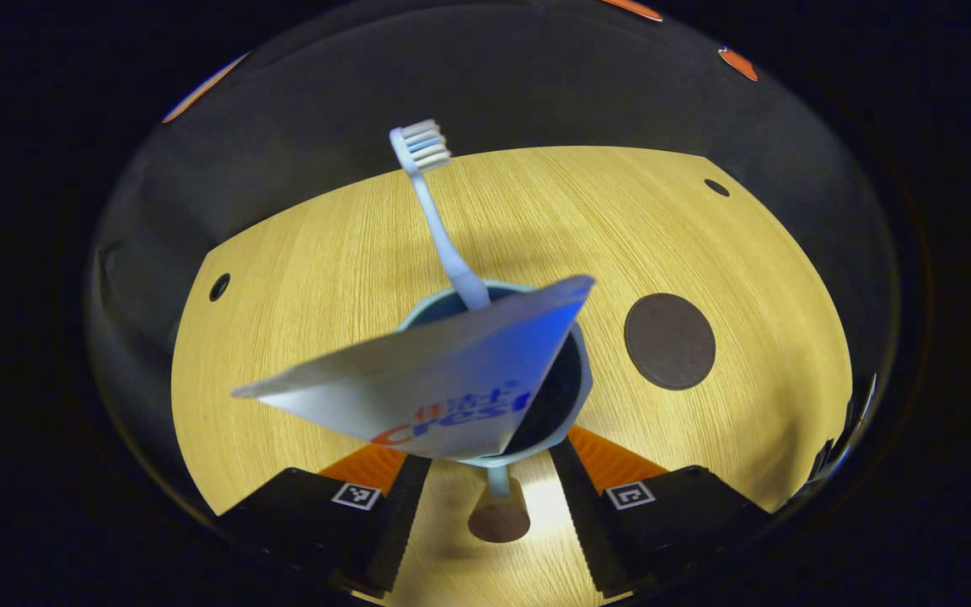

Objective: Put the toothbrush and toothpaste on the desktop into the cup, then pick up the cup and place it on the coaster on the desktop.

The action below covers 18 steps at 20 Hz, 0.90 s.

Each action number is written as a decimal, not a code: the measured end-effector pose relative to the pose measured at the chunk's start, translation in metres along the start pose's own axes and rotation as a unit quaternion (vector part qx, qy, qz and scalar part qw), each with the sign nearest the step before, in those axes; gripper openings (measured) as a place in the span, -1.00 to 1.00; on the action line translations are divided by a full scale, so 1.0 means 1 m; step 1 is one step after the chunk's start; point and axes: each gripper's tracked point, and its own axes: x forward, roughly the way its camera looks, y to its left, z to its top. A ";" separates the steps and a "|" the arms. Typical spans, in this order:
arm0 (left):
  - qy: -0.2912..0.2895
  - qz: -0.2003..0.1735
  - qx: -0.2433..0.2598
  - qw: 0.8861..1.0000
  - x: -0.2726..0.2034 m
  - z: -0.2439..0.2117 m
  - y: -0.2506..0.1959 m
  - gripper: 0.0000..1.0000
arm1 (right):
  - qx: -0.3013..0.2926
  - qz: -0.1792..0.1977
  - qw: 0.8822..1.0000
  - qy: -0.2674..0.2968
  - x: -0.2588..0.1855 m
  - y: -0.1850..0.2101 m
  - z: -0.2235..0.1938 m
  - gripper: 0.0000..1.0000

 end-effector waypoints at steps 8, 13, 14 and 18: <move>0.027 0.004 0.000 1.000 0.000 -0.016 0.003 0.24 | 0.011 -0.002 1.000 0.010 -0.002 0.002 -0.003 0.98; 0.009 -0.003 -0.014 1.000 0.009 0.005 -0.013 -0.45 | 0.015 -0.010 1.000 0.011 -0.006 -0.003 -0.007 0.98; 0.005 -0.001 -0.016 1.000 0.010 0.011 -0.018 -0.48 | 0.016 -0.011 1.000 0.011 -0.008 -0.004 -0.007 0.98; -0.024 0.003 -0.006 1.000 0.019 0.052 -0.046 -0.53 | 0.019 -0.019 1.000 0.011 -0.012 -0.011 -0.009 0.98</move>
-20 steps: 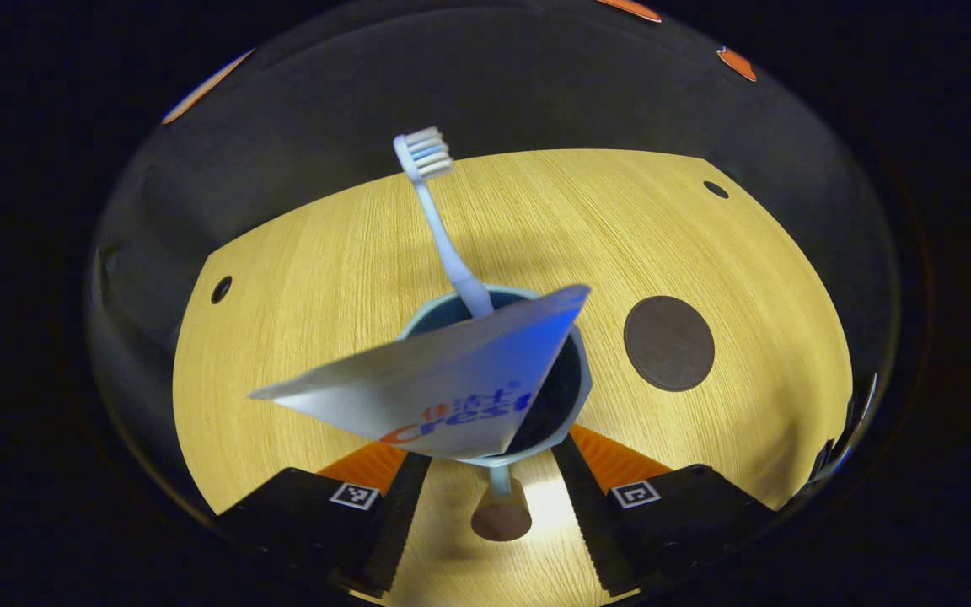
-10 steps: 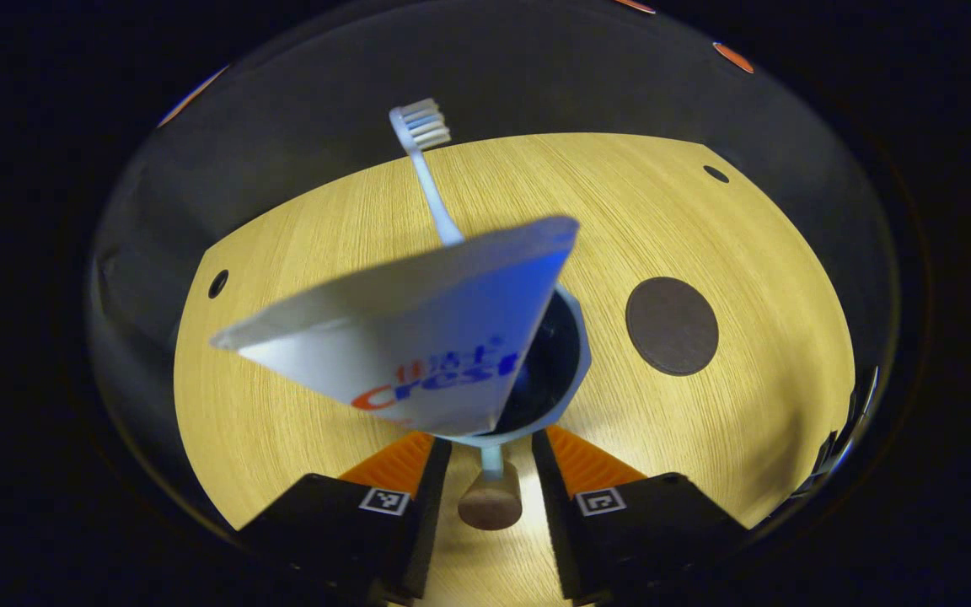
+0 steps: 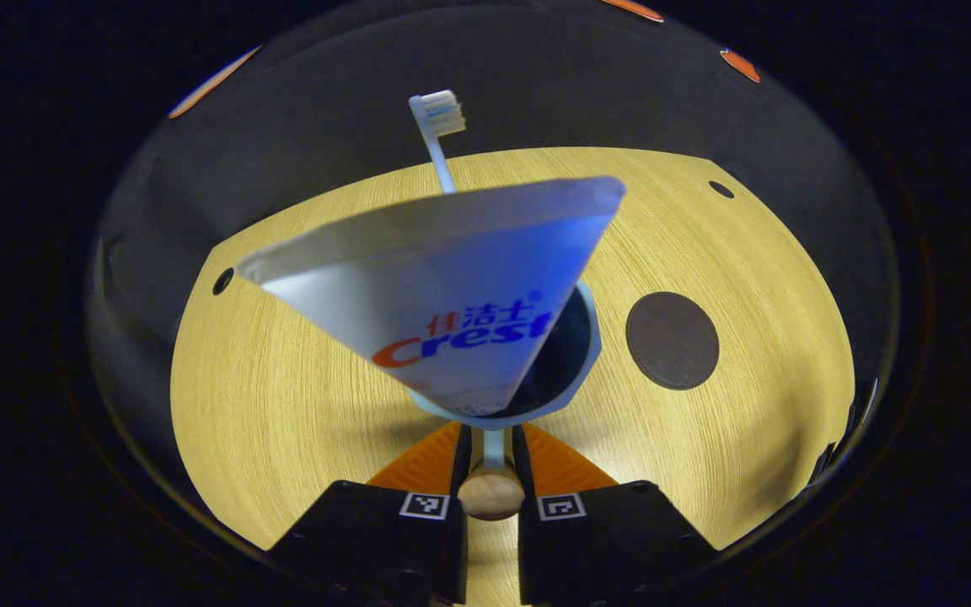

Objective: Put the toothbrush and toothpaste on the desktop into the cup, then pick up the cup and place it on the coaster on the desktop.

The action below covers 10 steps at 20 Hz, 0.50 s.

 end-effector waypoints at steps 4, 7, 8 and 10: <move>-0.033 -0.013 0.026 0.999 -0.083 0.023 -0.042 -0.53 | 0.003 -0.011 1.000 0.003 -0.006 -0.008 -0.004 0.98; -0.045 -0.030 0.045 0.998 -0.073 0.050 -0.074 -0.53 | 0.003 -0.015 1.000 0.005 -0.011 -0.015 -0.007 0.98; -0.045 -0.034 0.056 0.997 -0.076 0.050 -0.089 -0.53 | 0.002 -0.017 1.000 0.007 -0.013 -0.018 -0.008 0.98; -0.046 -0.042 0.066 0.996 -0.063 0.042 -0.127 -0.53 | 0.000 -0.020 1.000 0.008 -0.016 -0.024 -0.008 0.98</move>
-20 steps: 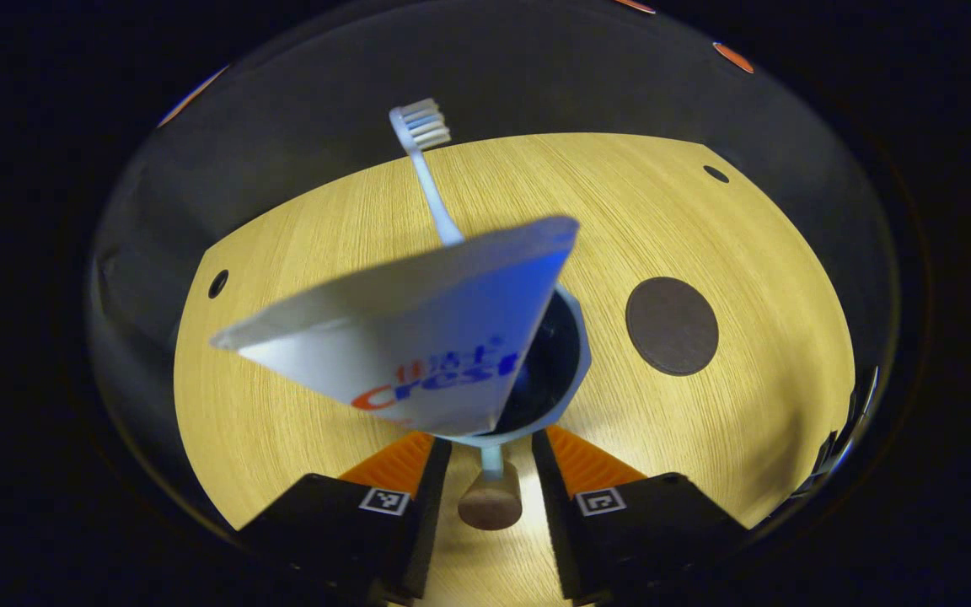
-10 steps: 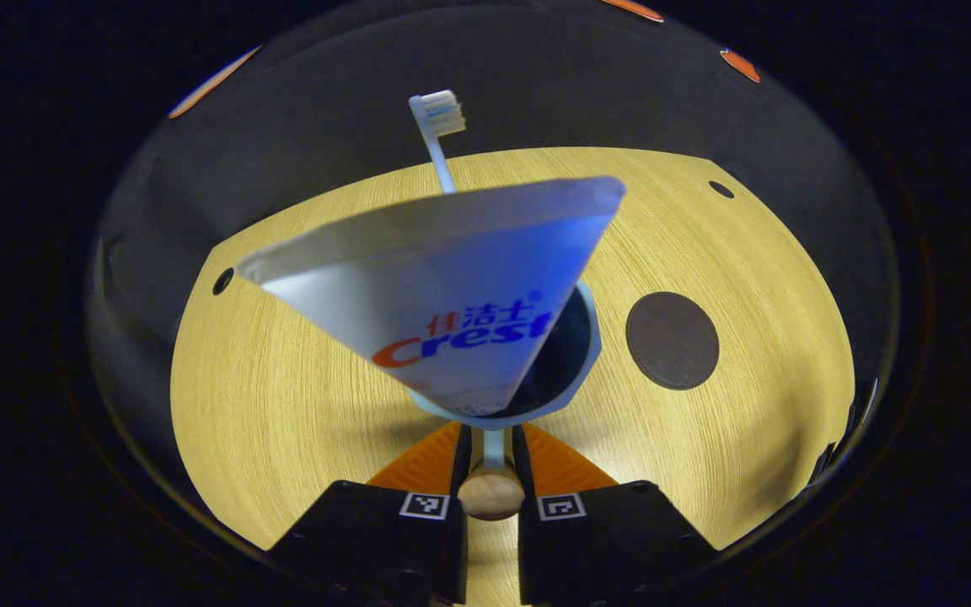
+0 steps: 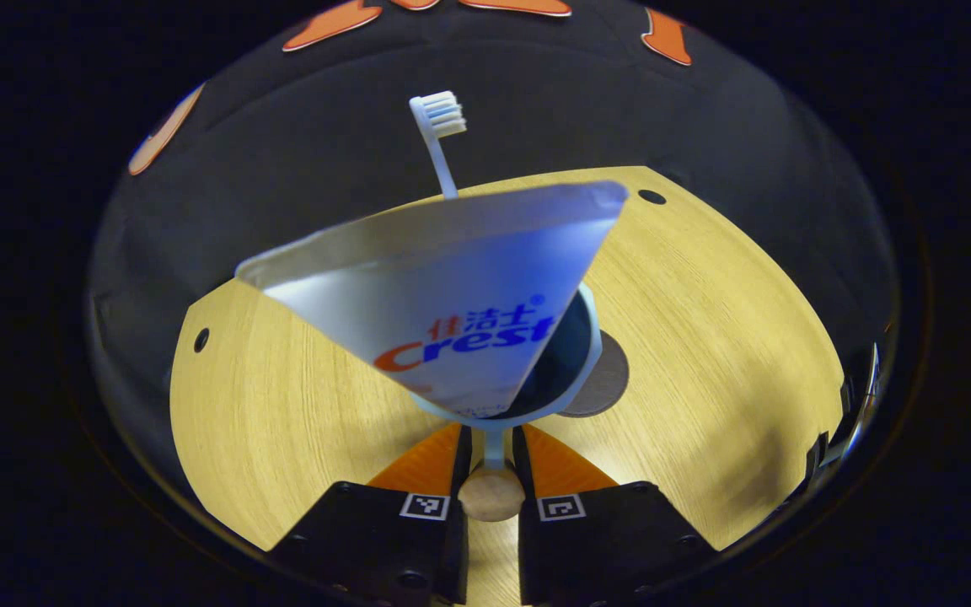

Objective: Put the toothbrush and toothpaste on the desktop into the cup, then pick up the cup and place it on the coaster on the desktop.

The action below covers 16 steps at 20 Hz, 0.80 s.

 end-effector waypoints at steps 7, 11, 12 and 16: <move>0.021 -0.020 0.008 1.000 0.026 -0.027 0.002 -0.53 | 0.022 -0.004 1.000 0.016 0.000 -0.011 -0.011 0.98; 0.031 -0.026 0.015 0.999 0.032 -0.032 -0.004 -0.53 | 0.020 -0.005 0.999 0.026 0.000 -0.011 -0.019 0.98; 0.035 -0.026 0.014 0.999 0.031 -0.035 -0.003 -0.53 | 0.020 -0.006 0.999 0.030 0.001 -0.012 -0.022 0.98; -0.020 -0.015 0.023 0.999 0.010 -0.014 0.007 -0.14 | 0.021 -0.010 0.999 0.040 0.003 -0.011 -0.028 0.98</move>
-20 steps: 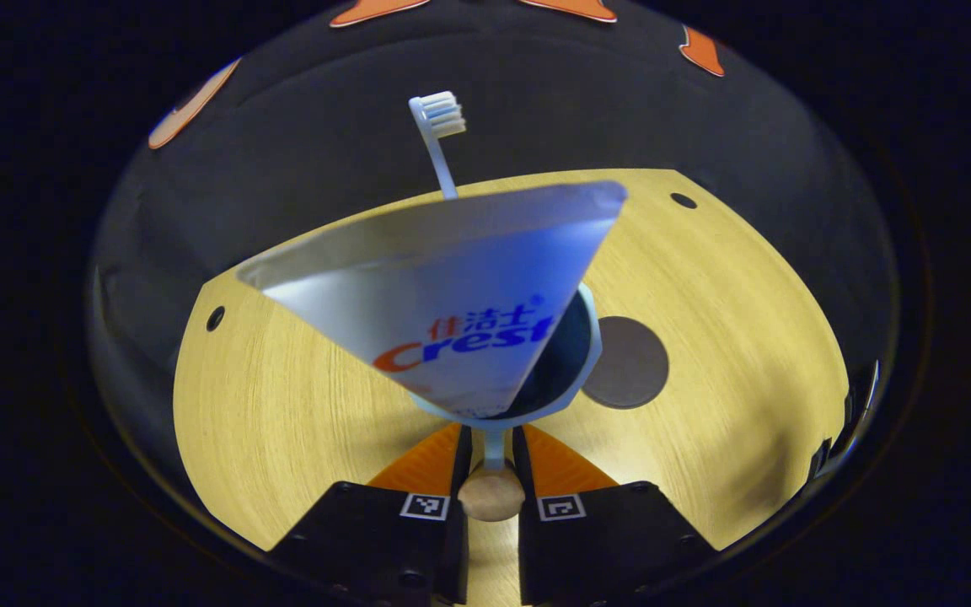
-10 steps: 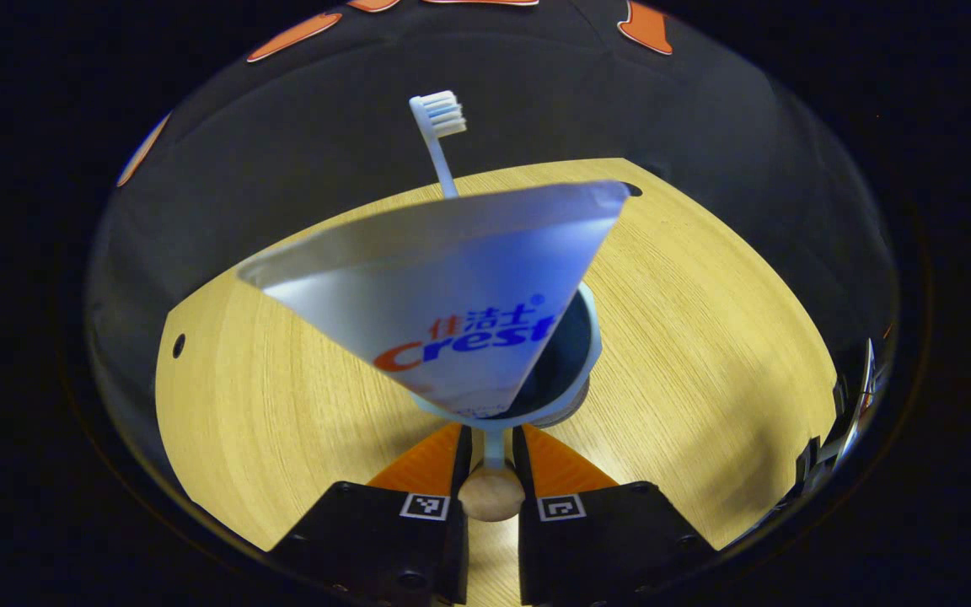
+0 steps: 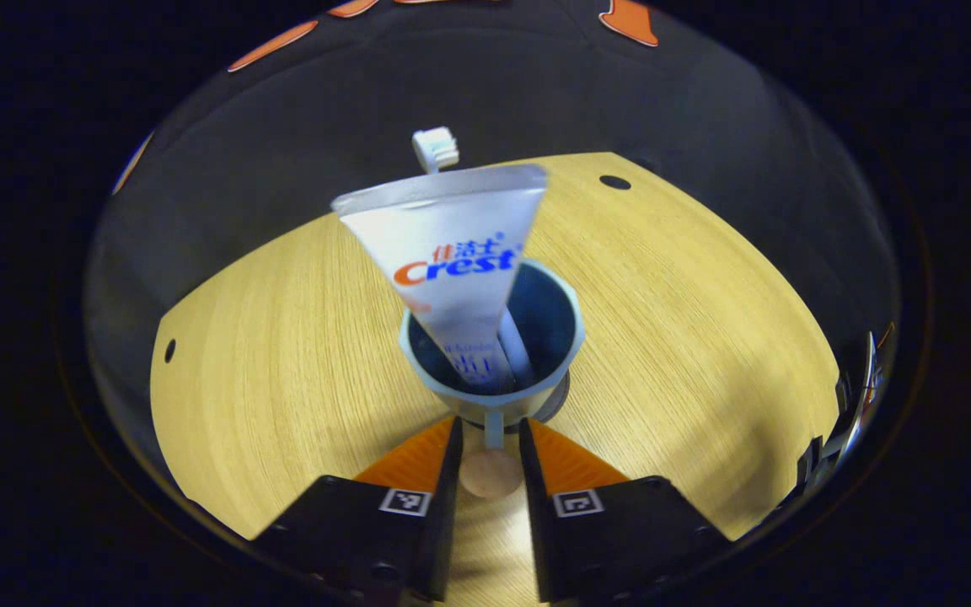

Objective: Put the toothbrush and toothpaste on the desktop into the cup, then pick up the cup and place it on the coaster on the desktop.

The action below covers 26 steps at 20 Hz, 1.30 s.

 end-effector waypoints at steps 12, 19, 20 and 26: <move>-0.232 0.042 -0.010 0.972 -0.076 0.031 0.011 0.99 | 0.007 -0.007 1.000 -0.026 0.009 0.032 0.025 0.98; -0.346 0.096 -0.039 0.933 -0.088 0.024 0.013 0.99 | -0.007 -0.004 0.995 -0.095 0.016 0.073 0.056 0.98; -0.366 0.089 -0.055 0.925 -0.090 0.026 0.011 0.99 | -0.008 -0.002 0.995 -0.103 0.016 0.077 0.059 0.98; -0.449 0.113 -0.072 0.884 -0.114 0.036 0.031 0.99 | -0.020 0.014 0.991 -0.133 0.013 0.099 0.065 0.98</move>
